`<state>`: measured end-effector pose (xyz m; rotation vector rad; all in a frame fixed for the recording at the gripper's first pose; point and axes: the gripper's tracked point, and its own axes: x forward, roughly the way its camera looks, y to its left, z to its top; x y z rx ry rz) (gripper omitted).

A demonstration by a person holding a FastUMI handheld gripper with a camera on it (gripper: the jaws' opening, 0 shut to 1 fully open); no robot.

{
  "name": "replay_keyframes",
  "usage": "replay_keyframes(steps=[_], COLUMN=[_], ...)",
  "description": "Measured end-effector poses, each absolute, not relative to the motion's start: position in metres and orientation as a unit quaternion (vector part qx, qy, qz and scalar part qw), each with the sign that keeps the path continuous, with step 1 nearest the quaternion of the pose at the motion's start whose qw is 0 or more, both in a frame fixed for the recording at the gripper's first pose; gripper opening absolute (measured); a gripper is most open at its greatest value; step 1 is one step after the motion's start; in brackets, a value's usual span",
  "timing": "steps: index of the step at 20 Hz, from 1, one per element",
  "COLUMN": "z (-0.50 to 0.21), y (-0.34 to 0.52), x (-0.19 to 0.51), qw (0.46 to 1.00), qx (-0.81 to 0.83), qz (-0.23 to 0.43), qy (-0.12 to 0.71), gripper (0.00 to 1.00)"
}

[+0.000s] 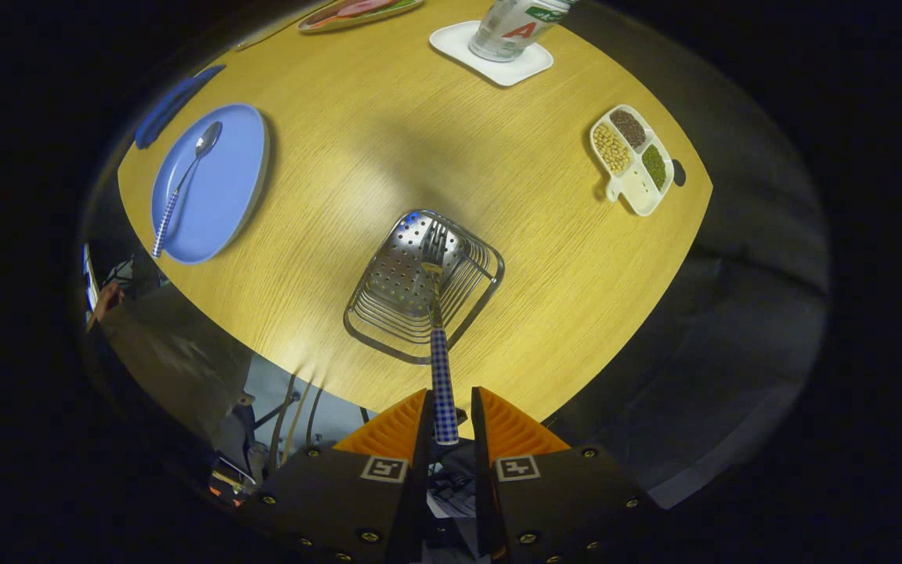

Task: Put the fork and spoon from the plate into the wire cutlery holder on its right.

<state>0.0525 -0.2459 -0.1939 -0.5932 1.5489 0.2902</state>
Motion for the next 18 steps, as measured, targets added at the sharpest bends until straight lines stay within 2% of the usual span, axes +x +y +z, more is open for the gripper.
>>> replay_keyframes(steps=[6, 9, 18], z=[-0.173, -0.165, -0.166], y=[-0.234, -0.211, -0.141], x=[0.046, 0.034, -0.013], qw=[0.738, 0.758, 0.765], qx=[-0.167, -0.126, -0.09], qz=[0.103, 0.111, 0.16], qy=[0.646, 0.63, 0.617], gripper=[0.26, 0.27, 0.26])
